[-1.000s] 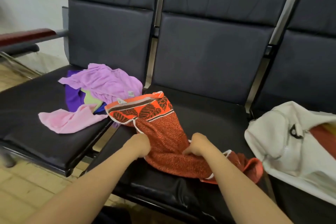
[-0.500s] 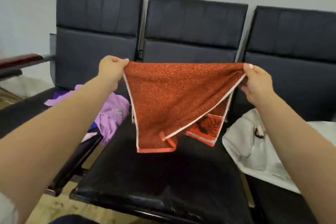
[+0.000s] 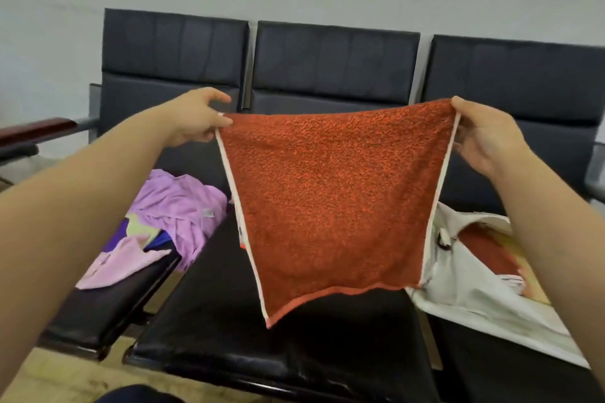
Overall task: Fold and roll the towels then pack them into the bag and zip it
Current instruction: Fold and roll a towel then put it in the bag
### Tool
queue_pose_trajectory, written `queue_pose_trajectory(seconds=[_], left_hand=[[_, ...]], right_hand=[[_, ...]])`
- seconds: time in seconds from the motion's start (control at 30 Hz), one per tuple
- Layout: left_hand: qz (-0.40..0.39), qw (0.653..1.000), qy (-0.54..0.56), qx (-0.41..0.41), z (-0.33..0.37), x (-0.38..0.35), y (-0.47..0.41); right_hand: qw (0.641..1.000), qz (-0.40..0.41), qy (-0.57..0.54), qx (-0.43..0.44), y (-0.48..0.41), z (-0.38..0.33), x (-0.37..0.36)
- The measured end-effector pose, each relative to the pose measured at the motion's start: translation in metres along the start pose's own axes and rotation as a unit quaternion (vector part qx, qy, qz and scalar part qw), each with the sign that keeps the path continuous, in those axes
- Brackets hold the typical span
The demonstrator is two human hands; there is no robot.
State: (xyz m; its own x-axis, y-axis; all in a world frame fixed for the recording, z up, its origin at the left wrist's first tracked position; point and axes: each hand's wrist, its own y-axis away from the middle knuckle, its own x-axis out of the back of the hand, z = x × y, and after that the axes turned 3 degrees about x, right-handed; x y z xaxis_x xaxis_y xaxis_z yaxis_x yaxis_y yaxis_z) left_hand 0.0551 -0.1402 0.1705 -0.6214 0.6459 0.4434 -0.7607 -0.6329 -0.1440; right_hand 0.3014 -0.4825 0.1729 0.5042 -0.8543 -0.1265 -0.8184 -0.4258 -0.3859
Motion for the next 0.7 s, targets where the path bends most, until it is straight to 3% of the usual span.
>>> queue_pose_trajectory(seconds=[0.07, 0.17, 0.2, 0.27, 0.3, 0.37, 0.53, 0.6, 0.7], left_hand=[[0.010, 0.999, 0.024, 0.019, 0.004, -0.005, 0.001], [-0.081, 0.979, 0.185, 0.008, 0.008, -0.012, 0.008], [-0.117, 0.980, 0.164, 0.002, 0.006, -0.015, 0.010], [-0.143, 0.989, -0.045, -0.007, -0.001, -0.020, 0.013], [-0.119, 0.980, -0.160, -0.010, -0.003, -0.023, 0.013], [-0.065, 0.967, -0.247, -0.017, -0.006, -0.026, 0.012], [0.070, 0.979, -0.179, -0.071, -0.006, -0.025, 0.003], [0.114, 0.979, -0.141, -0.090, -0.006, -0.027, -0.001], [0.116, 0.988, -0.043, -0.089, -0.011, -0.024, -0.004]], right_hand=[[1.000, -0.009, 0.010, -0.014, 0.003, -0.001, 0.001], [0.999, -0.024, 0.040, -0.016, 0.006, 0.002, 0.002], [0.998, -0.022, 0.049, -0.012, 0.007, 0.003, 0.002], [0.997, -0.007, 0.082, -0.002, 0.008, 0.004, 0.001], [0.994, 0.005, 0.108, 0.000, 0.008, 0.006, 0.002], [0.986, 0.027, 0.163, 0.000, 0.008, 0.009, 0.004], [0.965, 0.100, 0.240, 0.046, 0.008, 0.014, 0.014], [0.971, 0.080, 0.216, 0.067, 0.009, 0.015, 0.015], [0.969, 0.012, 0.232, 0.083, 0.013, 0.018, 0.016]])
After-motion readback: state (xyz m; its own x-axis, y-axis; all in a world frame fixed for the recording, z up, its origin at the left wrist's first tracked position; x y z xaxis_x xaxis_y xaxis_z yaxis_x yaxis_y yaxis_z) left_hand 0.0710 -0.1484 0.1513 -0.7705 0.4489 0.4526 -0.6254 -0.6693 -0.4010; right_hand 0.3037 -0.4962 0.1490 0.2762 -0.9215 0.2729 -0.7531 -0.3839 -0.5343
